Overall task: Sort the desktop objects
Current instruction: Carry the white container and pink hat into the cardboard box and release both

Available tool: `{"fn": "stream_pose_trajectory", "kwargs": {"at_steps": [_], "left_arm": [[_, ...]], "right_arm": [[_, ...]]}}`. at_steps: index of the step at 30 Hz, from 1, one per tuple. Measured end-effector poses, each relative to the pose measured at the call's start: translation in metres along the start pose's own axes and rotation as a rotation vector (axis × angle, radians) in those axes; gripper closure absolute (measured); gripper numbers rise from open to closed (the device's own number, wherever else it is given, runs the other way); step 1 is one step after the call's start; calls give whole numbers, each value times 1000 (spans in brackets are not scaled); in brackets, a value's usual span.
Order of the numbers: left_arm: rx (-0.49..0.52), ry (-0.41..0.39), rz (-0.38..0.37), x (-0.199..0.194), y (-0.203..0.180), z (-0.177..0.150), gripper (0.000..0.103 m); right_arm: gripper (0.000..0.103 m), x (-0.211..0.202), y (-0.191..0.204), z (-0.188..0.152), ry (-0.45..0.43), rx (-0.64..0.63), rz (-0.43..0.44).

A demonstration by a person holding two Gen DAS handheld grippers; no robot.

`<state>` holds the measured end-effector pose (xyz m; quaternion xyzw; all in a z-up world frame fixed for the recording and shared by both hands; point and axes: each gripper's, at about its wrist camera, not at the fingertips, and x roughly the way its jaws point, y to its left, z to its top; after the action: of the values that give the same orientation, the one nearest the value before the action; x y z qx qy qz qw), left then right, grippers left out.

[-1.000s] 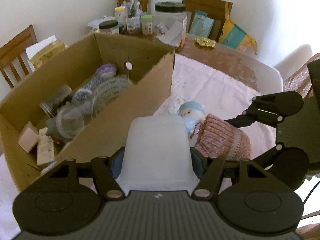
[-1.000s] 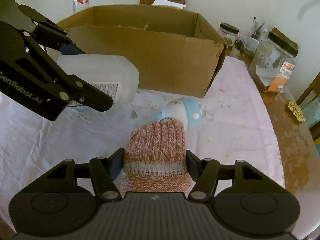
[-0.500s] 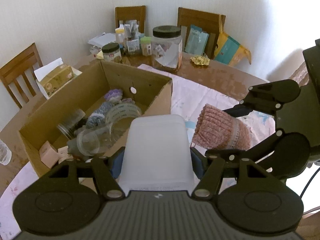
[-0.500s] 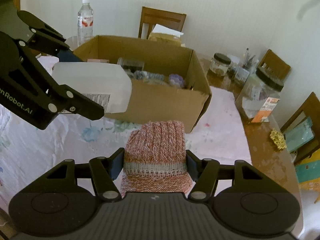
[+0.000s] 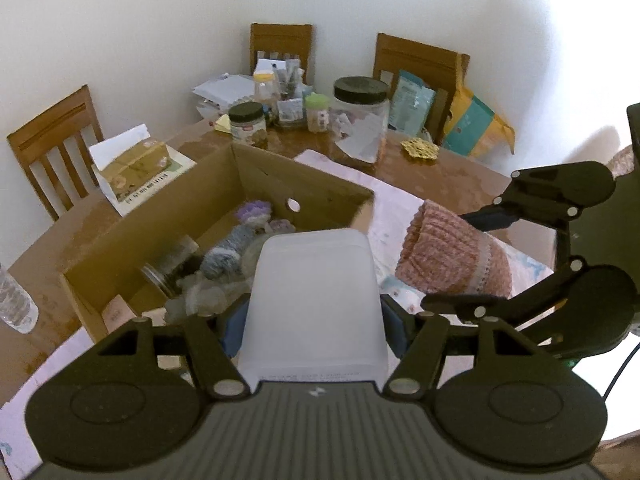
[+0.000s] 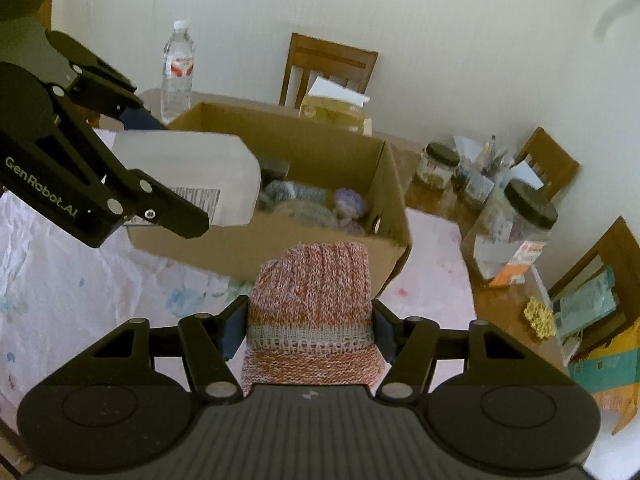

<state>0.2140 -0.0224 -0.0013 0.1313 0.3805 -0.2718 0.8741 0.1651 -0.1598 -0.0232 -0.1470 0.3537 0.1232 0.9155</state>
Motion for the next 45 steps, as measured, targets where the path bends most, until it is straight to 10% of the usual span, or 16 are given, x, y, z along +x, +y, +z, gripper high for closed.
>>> {"fn": "stream_pose_trajectory", "kwargs": {"at_steps": [32,45], "left_arm": [[-45,19,52,99,93,96,37],[-12,44,54,133,94,100,26]], "right_arm": [[35,95,-57,101,-29,-16,65],[13,98,-67,92,-26,52,23]]}}
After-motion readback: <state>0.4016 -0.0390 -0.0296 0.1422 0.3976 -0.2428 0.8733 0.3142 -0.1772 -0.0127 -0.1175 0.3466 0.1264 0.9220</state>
